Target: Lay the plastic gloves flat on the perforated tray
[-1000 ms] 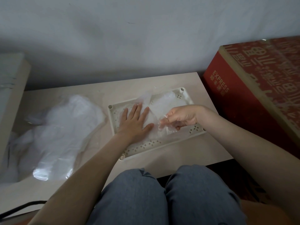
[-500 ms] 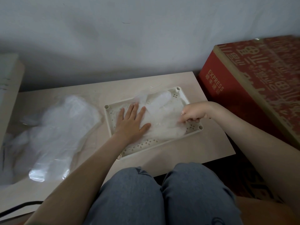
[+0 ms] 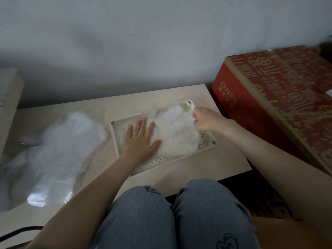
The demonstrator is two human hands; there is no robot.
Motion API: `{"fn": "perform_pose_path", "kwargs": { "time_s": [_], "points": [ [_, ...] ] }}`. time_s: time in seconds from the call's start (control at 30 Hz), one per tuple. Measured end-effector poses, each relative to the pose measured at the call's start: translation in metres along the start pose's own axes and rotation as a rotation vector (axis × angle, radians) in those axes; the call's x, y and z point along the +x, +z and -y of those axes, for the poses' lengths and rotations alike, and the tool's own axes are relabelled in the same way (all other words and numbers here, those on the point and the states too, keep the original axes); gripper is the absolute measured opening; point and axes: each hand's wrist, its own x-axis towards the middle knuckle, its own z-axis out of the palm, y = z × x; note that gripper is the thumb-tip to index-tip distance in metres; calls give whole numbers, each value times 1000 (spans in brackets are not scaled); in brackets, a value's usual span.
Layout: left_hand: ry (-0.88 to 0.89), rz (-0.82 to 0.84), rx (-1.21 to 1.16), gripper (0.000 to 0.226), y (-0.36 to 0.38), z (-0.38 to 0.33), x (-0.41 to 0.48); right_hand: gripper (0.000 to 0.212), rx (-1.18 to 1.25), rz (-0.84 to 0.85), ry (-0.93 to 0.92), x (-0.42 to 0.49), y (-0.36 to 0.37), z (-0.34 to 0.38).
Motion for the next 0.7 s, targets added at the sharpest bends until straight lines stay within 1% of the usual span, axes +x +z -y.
{"fn": "perform_pose_path", "kwargs": {
  "time_s": [0.03,0.1,0.17,0.2,0.23,0.33,0.37,0.47,0.63,0.7],
  "points": [
    [-1,6,-9,73,0,0,1,29,24,-34,-97,-3,7,8],
    [0,15,-23,73,-1,-1,2,50,27,27,-275,-9,20,23],
    [-3,25,-22,73,-2,-1,2,54,-74,114,-348,-9,34,32],
    [-5,28,-19,74,-2,-1,2,52,-108,126,-349,-7,42,32],
    [-6,31,-17,74,-2,0,3,47,-111,101,-335,-5,47,31],
    [-3,37,-15,74,-2,1,3,36,-105,-85,-208,4,48,23],
    [-1,37,-17,74,-2,2,3,33,-118,-112,-175,8,46,20],
    [13,13,-49,80,-2,3,2,20,-97,-95,-137,16,41,15],
    [36,-14,-73,89,0,6,-1,7,25,-121,-143,24,44,12],
    [32,-15,-66,85,0,6,-1,10,70,-124,-149,24,42,13]
  ]
}}
